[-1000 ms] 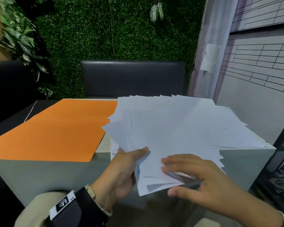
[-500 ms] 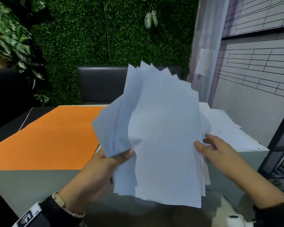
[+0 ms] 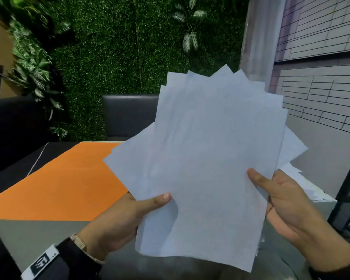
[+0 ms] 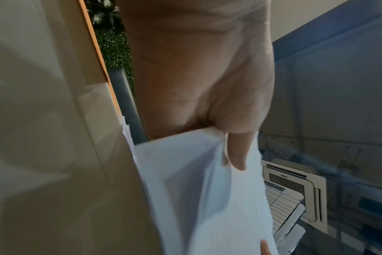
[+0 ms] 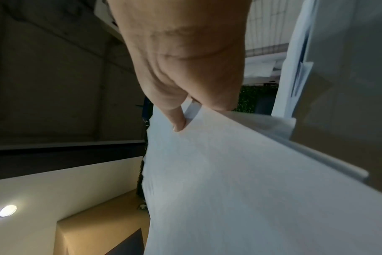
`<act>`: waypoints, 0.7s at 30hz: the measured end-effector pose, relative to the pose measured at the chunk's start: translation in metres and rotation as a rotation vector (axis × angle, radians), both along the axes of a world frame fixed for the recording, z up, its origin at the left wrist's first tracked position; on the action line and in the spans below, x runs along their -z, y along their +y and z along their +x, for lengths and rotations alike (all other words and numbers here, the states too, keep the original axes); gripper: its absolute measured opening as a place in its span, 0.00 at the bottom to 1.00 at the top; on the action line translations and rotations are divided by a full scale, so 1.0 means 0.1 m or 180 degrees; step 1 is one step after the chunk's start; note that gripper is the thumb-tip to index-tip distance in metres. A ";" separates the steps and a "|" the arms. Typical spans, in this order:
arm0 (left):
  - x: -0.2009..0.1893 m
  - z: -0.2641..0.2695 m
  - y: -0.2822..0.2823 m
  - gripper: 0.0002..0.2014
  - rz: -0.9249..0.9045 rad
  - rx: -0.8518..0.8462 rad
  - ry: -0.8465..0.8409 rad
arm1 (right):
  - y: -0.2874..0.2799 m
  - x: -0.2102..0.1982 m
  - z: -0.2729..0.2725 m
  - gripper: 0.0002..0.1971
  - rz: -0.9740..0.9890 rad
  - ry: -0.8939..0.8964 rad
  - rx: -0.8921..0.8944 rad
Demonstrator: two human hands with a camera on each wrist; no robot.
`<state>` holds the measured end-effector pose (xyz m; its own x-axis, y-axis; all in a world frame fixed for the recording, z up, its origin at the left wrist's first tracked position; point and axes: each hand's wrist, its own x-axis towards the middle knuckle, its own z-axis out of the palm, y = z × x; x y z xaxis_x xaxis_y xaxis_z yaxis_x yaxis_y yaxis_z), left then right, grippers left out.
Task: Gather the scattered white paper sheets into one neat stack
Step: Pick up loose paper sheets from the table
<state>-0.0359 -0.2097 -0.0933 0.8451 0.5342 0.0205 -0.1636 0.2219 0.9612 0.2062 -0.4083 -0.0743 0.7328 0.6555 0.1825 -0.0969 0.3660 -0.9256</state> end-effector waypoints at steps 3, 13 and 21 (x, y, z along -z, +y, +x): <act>-0.18 -0.14 0.12 0.12 -0.0076 -0.0088 -0.0427 | 0.05 -0.06 0.07 0.14 -0.0052 -0.0077 0.0064; -0.89 -0.17 0.27 0.14 0.1559 -0.0394 0.0073 | 0.14 -0.43 0.20 0.24 -0.0392 -0.0707 -0.0229; -0.67 0.14 0.45 0.14 0.1614 -0.1254 -0.0427 | 0.56 -0.73 -0.07 0.15 0.0228 -0.0615 -0.0153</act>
